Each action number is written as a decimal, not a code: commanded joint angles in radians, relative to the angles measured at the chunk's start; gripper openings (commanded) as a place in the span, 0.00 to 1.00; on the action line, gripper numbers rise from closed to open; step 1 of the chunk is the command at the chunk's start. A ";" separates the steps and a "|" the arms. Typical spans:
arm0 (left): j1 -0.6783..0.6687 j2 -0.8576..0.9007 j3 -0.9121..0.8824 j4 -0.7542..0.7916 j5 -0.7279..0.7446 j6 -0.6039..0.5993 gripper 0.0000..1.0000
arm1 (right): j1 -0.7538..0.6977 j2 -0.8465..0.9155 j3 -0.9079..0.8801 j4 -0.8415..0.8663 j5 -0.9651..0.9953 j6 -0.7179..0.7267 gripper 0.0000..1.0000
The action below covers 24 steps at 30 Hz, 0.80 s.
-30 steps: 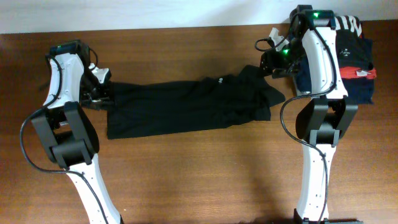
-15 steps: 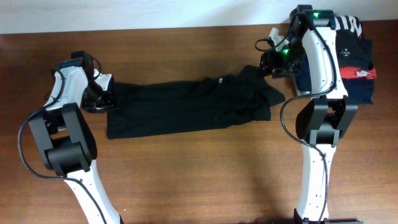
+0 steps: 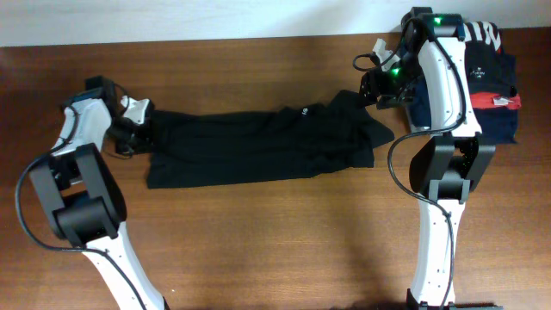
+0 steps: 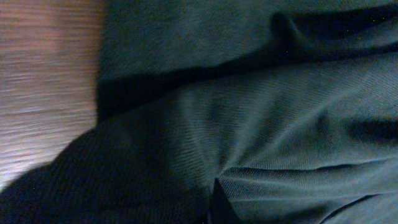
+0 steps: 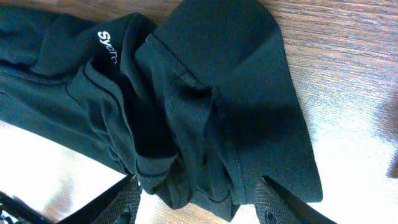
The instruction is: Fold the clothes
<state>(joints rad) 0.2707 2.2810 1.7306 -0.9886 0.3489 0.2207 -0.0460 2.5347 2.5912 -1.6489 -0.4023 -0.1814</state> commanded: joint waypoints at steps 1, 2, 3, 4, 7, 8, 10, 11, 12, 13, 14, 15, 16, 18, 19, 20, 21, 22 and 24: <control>0.079 -0.064 -0.021 0.008 -0.058 0.010 0.01 | 0.002 -0.044 -0.007 -0.004 -0.013 0.006 0.64; 0.099 -0.087 -0.021 0.004 -0.058 0.021 0.01 | 0.002 -0.044 -0.007 -0.004 -0.013 0.006 0.64; 0.113 -0.103 -0.021 0.004 -0.061 0.021 0.01 | 0.002 -0.044 -0.007 -0.004 -0.013 0.006 0.64; 0.125 -0.121 -0.021 0.004 -0.060 0.021 0.01 | 0.002 -0.044 -0.007 -0.004 -0.013 0.006 0.64; 0.143 -0.172 -0.021 0.004 -0.060 0.021 0.01 | 0.002 -0.044 -0.007 -0.004 -0.013 0.006 0.64; 0.143 -0.190 -0.021 0.002 -0.060 0.021 0.01 | 0.002 -0.044 -0.007 -0.004 -0.013 0.006 0.64; 0.135 -0.222 -0.021 -0.003 -0.050 0.020 0.00 | 0.002 -0.044 -0.007 -0.004 -0.013 0.006 0.64; 0.122 -0.243 -0.021 -0.007 -0.036 0.020 0.01 | 0.002 -0.044 -0.007 -0.004 -0.013 0.006 0.64; 0.106 -0.263 -0.021 -0.011 -0.019 0.020 0.01 | 0.002 -0.044 -0.007 -0.004 -0.013 0.006 0.64; 0.091 -0.277 -0.021 -0.015 -0.010 0.019 0.00 | 0.002 -0.044 -0.007 -0.004 -0.013 0.006 0.64; 0.069 -0.293 -0.021 -0.019 0.001 0.010 0.00 | 0.002 -0.044 -0.007 -0.005 -0.013 0.006 0.64; 0.037 -0.307 -0.021 -0.024 0.008 -0.014 0.00 | 0.003 -0.044 -0.007 -0.005 -0.013 0.006 0.64; 0.014 -0.313 -0.021 -0.026 0.014 -0.023 0.01 | 0.003 -0.044 -0.007 -0.005 -0.013 0.006 0.64; -0.044 -0.315 -0.021 -0.025 0.034 -0.030 0.01 | 0.006 -0.044 -0.007 -0.004 -0.013 0.006 0.64; -0.068 -0.314 -0.021 -0.023 0.033 -0.037 0.00 | 0.007 -0.044 -0.007 -0.005 -0.013 0.006 0.64; -0.096 -0.314 -0.021 -0.021 0.033 -0.042 0.01 | 0.008 -0.044 -0.007 -0.005 -0.013 0.006 0.64; -0.123 -0.314 -0.021 -0.016 0.033 -0.048 0.00 | 0.010 -0.044 -0.007 -0.007 -0.013 0.006 0.64; -0.150 -0.314 -0.021 -0.009 0.033 -0.055 0.00 | 0.011 -0.044 -0.007 -0.008 -0.013 0.006 0.64; -0.220 -0.314 -0.021 0.010 0.029 -0.078 0.01 | 0.013 -0.044 -0.007 -0.011 -0.013 0.006 0.64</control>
<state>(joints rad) 0.1181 1.9945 1.7164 -0.9974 0.3519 0.1818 -0.0425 2.5347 2.5912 -1.6520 -0.4023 -0.1814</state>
